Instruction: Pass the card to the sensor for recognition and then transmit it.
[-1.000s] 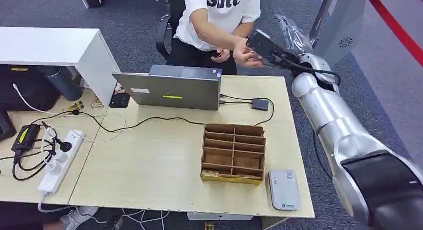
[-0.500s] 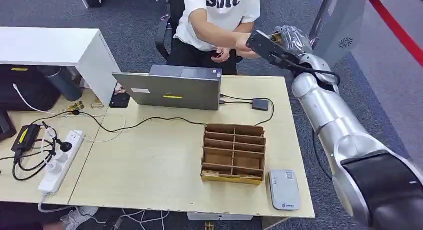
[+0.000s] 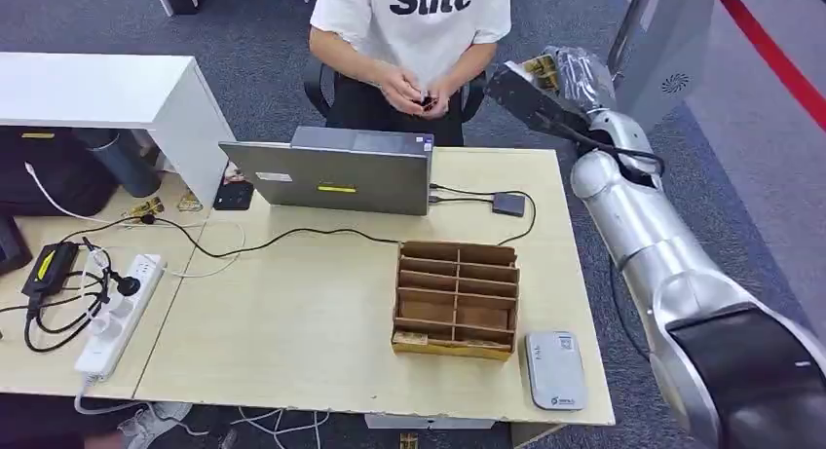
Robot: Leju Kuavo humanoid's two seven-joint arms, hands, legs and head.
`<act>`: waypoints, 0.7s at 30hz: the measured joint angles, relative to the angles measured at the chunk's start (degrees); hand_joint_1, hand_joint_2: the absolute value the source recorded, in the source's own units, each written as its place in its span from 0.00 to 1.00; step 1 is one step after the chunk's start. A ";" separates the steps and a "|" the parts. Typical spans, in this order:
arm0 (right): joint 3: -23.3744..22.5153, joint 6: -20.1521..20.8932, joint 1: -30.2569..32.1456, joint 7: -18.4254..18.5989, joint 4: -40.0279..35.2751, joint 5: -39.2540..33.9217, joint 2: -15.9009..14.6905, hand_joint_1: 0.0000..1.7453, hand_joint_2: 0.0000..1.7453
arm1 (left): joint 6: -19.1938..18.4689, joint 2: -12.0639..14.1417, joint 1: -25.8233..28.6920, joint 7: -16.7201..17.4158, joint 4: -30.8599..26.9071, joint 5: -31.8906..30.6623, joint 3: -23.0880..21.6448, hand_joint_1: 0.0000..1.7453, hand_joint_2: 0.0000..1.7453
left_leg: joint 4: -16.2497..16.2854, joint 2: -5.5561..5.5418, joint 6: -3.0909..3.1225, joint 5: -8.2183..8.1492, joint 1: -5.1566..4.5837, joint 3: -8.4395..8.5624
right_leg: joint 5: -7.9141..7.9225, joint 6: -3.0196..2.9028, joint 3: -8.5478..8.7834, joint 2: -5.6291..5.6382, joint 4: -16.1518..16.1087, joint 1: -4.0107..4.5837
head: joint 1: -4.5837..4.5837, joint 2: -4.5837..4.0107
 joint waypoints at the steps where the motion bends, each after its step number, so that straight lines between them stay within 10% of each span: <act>1: 0.00 0.00 0.10 0.00 -0.18 0.00 -0.04 1.00 1.00 | 0.00 0.00 0.01 0.00 0.00 0.00 0.00 0.00 1.00 | 0.00 0.00 0.00 0.00 0.00 0.00 | 0.00 0.00 0.00 0.00 0.00 0.00 | 0.02 0.00; 8: -0.37 -3.52 5.60 -2.67 -8.83 -0.48 -2.86 1.00 1.00 | -0.35 -0.07 1.11 -1.79 0.00 2.14 0.85 0.00 1.00 | 0.01 -0.02 0.01 -0.02 0.01 0.02 | -0.01 0.01 0.00 -0.03 -0.04 0.01 | 0.00 0.00; 21: -15.00 -9.70 43.52 -5.42 -51.26 -1.25 -15.98 1.00 1.00 | 3.50 -0.31 5.94 -7.45 0.22 6.80 7.30 0.00 1.00 | 0.00 -0.26 0.18 -0.36 -0.01 -0.12 | -0.23 0.15 0.05 -0.29 -0.26 0.01 | 0.00 0.00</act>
